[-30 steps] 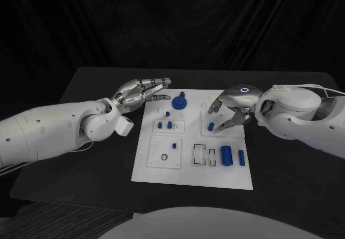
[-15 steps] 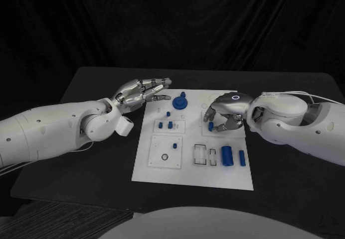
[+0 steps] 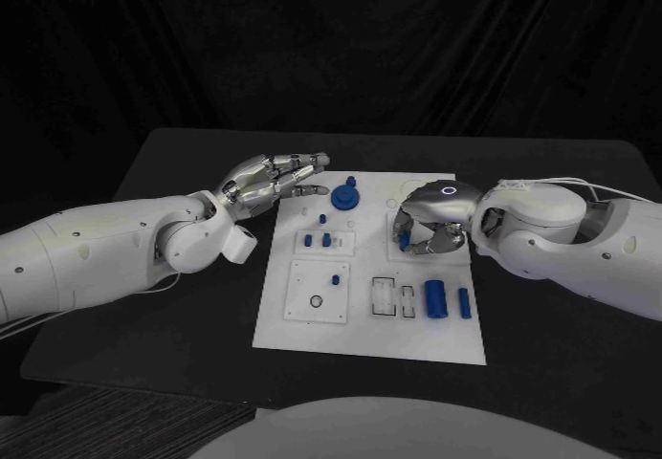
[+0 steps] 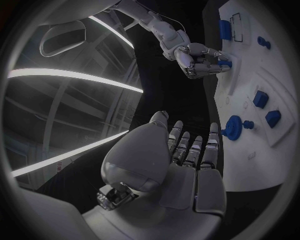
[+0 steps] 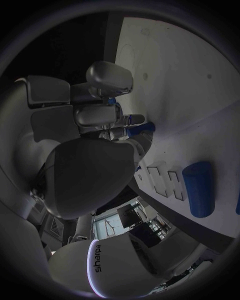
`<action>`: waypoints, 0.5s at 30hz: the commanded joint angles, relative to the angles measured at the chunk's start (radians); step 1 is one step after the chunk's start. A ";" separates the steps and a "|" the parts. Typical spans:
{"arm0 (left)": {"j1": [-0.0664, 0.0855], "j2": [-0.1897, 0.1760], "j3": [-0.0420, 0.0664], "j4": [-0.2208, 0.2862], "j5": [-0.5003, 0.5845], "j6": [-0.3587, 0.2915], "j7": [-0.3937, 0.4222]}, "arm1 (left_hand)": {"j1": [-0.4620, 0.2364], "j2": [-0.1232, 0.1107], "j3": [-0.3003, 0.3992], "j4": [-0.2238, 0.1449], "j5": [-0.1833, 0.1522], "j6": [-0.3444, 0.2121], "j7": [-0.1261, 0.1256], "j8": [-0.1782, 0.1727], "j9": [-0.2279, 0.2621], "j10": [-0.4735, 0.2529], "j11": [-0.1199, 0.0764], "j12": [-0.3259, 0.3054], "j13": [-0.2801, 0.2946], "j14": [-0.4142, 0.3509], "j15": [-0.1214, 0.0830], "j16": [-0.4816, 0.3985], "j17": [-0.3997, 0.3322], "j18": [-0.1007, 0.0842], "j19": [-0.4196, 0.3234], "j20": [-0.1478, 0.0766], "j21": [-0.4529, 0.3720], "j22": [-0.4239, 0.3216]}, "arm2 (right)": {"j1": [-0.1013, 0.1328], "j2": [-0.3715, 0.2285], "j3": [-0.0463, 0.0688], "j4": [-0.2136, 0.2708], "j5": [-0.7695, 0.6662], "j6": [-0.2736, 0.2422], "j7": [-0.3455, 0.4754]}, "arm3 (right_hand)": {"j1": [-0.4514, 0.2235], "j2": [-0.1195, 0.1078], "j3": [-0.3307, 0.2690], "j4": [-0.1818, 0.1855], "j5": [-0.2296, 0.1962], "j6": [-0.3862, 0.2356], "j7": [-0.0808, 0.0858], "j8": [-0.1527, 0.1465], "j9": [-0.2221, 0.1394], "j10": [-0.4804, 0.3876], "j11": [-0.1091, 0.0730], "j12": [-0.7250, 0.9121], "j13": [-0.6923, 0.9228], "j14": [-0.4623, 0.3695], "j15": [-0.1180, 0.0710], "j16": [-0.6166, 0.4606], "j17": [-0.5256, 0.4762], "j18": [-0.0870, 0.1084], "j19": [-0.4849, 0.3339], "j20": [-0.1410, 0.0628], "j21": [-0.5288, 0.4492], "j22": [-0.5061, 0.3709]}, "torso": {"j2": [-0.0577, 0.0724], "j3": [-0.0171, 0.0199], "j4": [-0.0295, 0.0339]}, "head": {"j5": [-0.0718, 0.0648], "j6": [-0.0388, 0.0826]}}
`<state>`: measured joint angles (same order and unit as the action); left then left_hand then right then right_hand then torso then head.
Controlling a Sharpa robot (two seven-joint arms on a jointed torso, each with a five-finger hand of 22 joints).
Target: Assemble the parts on the task board
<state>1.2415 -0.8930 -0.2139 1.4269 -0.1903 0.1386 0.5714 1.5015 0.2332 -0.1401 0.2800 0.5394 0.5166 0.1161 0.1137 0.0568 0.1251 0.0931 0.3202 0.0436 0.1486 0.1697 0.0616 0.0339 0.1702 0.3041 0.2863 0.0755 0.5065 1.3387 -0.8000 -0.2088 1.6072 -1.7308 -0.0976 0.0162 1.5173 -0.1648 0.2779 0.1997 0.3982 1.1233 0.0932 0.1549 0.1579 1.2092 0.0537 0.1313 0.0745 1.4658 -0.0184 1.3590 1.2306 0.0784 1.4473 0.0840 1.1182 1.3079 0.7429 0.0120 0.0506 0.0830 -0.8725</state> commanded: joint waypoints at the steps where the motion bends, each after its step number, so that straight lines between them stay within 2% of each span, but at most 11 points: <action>1: -0.003 0.001 0.001 0.001 0.004 0.018 0.011 | 0.010 0.004 0.008 -0.001 0.005 0.008 0.002 0.007 0.002 -0.002 0.008 0.002 0.000 -0.001 0.004 0.007 0.000 -0.006 0.008 0.003 0.001 0.001 | -0.002 -0.004 0.001 0.006 -0.002 -0.028 0.020 | 0.011 -0.002 0.010 -0.013 0.004 0.038 -0.001 0.024 0.026 0.033 -0.009 0.008 0.005 0.041 -0.015 0.002 0.002 0.005 0.004 -0.010 0.012 0.154 | 0.000 -0.0005 -0.0006 | 0.003 0.000; 4: -0.004 0.001 0.001 0.000 0.004 0.019 0.009 | 0.011 0.004 0.010 -0.001 0.005 0.009 0.002 0.007 0.002 -0.002 0.008 0.003 0.000 -0.001 0.005 0.007 0.000 -0.006 0.009 0.003 0.002 0.002 | -0.002 -0.007 0.001 0.009 -0.002 -0.035 0.024 | 0.010 -0.002 0.013 -0.021 0.003 0.048 -0.003 0.031 0.038 0.046 -0.014 0.008 0.007 0.041 -0.018 0.003 0.004 0.005 0.003 -0.014 0.012 0.154 | 0.000 -0.0006 -0.0013 | 0.003 0.000; 5: -0.005 0.001 0.001 0.000 0.004 0.019 0.009 | 0.012 0.004 0.011 -0.002 0.006 0.010 0.003 0.008 0.002 -0.002 0.009 0.003 0.000 -0.001 0.005 0.007 0.000 -0.006 0.010 0.003 0.002 0.002 | -0.002 -0.009 0.001 0.011 -0.002 -0.037 0.025 | 0.012 -0.001 0.017 -0.032 0.005 0.059 -0.001 0.040 0.053 0.062 -0.021 0.011 0.010 0.041 -0.023 0.004 0.006 0.005 0.003 -0.019 0.011 0.154 | 0.000 -0.0005 -0.0016 | 0.004 0.000; 11: -0.006 0.001 0.001 0.000 0.004 0.021 0.005 | 0.014 0.005 0.014 -0.003 0.007 0.015 0.005 0.009 0.003 0.000 0.011 0.005 0.001 0.000 0.005 0.008 0.000 -0.006 0.012 0.004 0.003 0.003 | 0.001 -0.025 0.002 0.031 -0.002 -0.053 0.024 | 0.016 0.000 0.023 -0.043 0.007 0.057 0.001 0.041 0.064 0.067 -0.021 0.008 0.012 0.043 -0.025 0.009 0.014 0.005 0.002 -0.022 0.012 0.154 | -0.001 0.0001 -0.0007 | 0.009 0.000; 15: -0.007 0.002 0.001 -0.001 0.004 0.022 0.002 | 0.014 0.005 0.014 -0.003 0.007 0.015 0.005 0.009 0.003 0.000 0.011 0.005 0.001 0.000 0.005 0.008 0.000 -0.006 0.012 0.004 0.003 0.003 | 0.014 -0.037 0.002 0.047 -0.002 -0.065 0.020 | 0.018 0.002 0.026 -0.047 0.006 0.053 0.003 0.040 0.068 0.067 -0.020 0.006 0.012 0.044 -0.024 0.012 0.018 0.005 0.001 -0.022 0.010 0.153 | -0.001 0.0000 -0.0011 | 0.011 0.000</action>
<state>1.2361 -0.8929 -0.2137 1.4249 -0.1903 0.1452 0.5672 1.5056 0.2374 -0.1317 0.2770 0.5432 0.5273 0.1199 0.1174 0.0578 0.1249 0.1001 0.3202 0.0436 0.1486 0.1697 0.0655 0.0340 0.1702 0.3079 0.2902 0.0755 0.5084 1.3457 -0.8329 -0.2078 1.6437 -1.7310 -0.1278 0.0323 1.5295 -0.1790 0.3023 0.1582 0.4024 1.1672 0.0806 0.1927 0.1665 1.2695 0.0359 0.1383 0.0851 1.4661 -0.0368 1.3646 1.2479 0.0782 1.4508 0.0695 1.1268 1.3077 0.7423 0.0116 0.0499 0.0929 -0.8725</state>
